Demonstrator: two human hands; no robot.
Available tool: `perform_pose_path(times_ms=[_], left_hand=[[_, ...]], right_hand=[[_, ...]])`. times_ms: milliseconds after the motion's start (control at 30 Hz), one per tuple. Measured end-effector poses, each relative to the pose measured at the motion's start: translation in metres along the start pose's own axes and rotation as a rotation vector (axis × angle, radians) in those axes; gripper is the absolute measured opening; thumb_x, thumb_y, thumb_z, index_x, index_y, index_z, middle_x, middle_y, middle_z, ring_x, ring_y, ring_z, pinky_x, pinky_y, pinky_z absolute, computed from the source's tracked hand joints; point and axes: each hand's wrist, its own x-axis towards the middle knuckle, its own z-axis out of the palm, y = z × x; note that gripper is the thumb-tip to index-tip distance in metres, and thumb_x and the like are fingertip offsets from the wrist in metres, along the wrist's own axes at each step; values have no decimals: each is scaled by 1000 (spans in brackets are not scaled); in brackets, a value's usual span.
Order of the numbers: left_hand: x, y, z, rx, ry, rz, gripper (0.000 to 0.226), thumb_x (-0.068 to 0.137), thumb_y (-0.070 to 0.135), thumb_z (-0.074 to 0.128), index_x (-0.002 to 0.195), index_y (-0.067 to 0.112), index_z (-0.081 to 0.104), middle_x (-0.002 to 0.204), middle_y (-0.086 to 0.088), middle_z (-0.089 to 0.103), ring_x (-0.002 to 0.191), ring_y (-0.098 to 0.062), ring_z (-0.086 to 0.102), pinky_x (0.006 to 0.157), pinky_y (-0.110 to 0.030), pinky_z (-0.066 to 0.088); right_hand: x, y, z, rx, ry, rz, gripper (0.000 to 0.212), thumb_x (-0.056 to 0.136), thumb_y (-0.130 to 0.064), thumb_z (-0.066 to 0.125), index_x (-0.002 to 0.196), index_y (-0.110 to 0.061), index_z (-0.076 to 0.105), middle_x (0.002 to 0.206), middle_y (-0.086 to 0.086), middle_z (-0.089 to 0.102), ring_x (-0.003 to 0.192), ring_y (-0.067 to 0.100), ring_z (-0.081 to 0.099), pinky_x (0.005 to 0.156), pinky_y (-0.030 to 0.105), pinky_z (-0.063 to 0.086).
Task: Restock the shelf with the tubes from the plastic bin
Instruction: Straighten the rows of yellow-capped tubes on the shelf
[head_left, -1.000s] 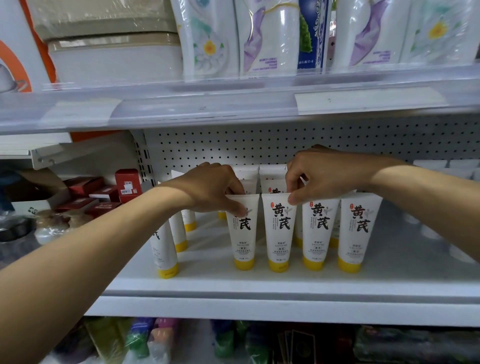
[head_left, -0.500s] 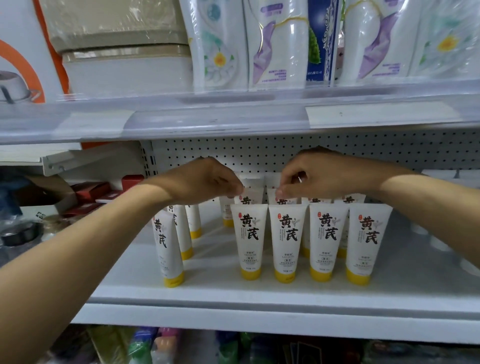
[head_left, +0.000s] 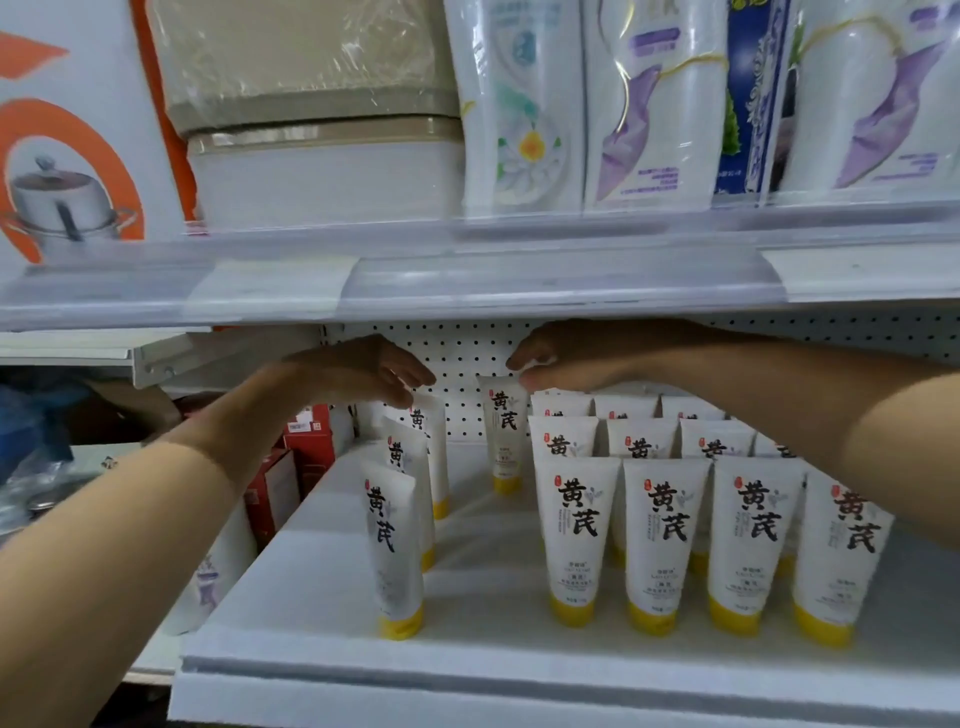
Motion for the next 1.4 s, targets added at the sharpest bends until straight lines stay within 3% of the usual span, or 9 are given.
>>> perform_pose_path(times_ms=[100,300,467,600,767,900,1100,1300,1400], left_hand=[[10,-3,3,-13,-33,41,41,85,14,70,123,29,62,121,10,63,110,-7,58,92,-20,42],[22,4,12,22,34,101,11,83,21,73,94,25,72,86,6,75,72,-9,72,71,-23,55],[33,28,22,12,22,129,16,83,24,73,98,20,73,87,6,75,71,-8,72,77,-24,55],[46,39,26,20,10,161,17,80,26,76,96,20,75,83,6,75,74,-13,72,76,-29,59],[58,47,32,44,8,177,26,78,26,77,102,15,74,81,9,73,79,-18,72,75,-33,60],[59,53,33,34,11,203,23,79,24,76,100,14,75,82,5,74,77,-18,71,69,-26,59],[57,57,35,-21,2,228,24,80,16,76,103,10,74,87,1,74,78,-11,68,70,-25,59],[55,58,37,-42,-5,231,23,80,15,76,102,10,74,89,0,74,80,-12,68,72,-26,59],[54,59,37,-24,-7,230,20,82,16,74,102,13,75,86,6,72,77,-9,66,69,-23,58]], right_hand=[[4,4,-2,-1,5,3,29,95,-32,53,105,-9,67,111,12,67,102,28,61,87,35,48],[11,7,5,-2,-31,33,32,96,-30,52,98,0,65,107,23,64,100,39,58,87,43,49],[9,11,7,2,-46,91,35,96,-28,52,92,5,62,101,30,60,95,44,55,84,49,48],[10,20,11,-17,-28,158,33,94,-28,54,103,1,68,105,25,66,98,41,62,90,48,50],[0,18,8,15,-80,116,26,96,-22,53,110,-10,71,112,2,70,100,17,64,94,31,50],[3,16,12,4,-72,94,27,94,-16,55,117,-14,69,116,-5,67,96,6,58,86,17,43],[6,19,18,-30,-70,79,22,91,-8,54,101,-11,73,85,-15,65,72,0,56,60,2,38],[9,23,21,-48,-88,78,19,89,-7,53,94,2,70,91,11,72,67,8,51,56,9,37],[8,20,20,-47,-96,75,19,90,-6,54,95,-5,73,77,-8,67,62,1,50,55,2,36]])
